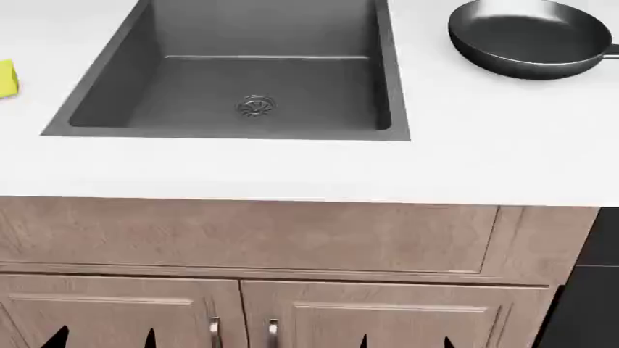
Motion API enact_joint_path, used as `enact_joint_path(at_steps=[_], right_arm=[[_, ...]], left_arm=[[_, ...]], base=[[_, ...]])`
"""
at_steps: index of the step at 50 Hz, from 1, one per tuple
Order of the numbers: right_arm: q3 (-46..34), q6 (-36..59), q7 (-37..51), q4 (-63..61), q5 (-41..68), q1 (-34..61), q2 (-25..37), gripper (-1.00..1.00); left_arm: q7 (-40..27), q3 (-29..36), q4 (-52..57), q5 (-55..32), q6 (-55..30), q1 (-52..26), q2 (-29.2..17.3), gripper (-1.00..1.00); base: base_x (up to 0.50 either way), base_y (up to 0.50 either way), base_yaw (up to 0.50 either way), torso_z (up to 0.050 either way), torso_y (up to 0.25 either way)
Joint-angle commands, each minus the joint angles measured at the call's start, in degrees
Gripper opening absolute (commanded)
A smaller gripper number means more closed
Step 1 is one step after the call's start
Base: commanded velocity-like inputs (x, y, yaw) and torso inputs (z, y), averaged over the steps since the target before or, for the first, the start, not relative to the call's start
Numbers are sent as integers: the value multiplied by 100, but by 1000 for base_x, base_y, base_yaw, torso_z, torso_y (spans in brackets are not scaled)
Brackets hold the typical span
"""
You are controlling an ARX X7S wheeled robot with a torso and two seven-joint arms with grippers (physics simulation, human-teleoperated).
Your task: Pick the pan and sponge and place them into the sink. Then turn on the water.
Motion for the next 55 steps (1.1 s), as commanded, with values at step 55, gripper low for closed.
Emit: enact_joint_path(at_steps=[55], right_arm=[[-800, 40, 688, 44, 403, 78, 597, 100]], left_arm=[[-700, 617, 75, -524, 274, 50, -585, 100]], base=[[0, 0, 0, 17, 0]])
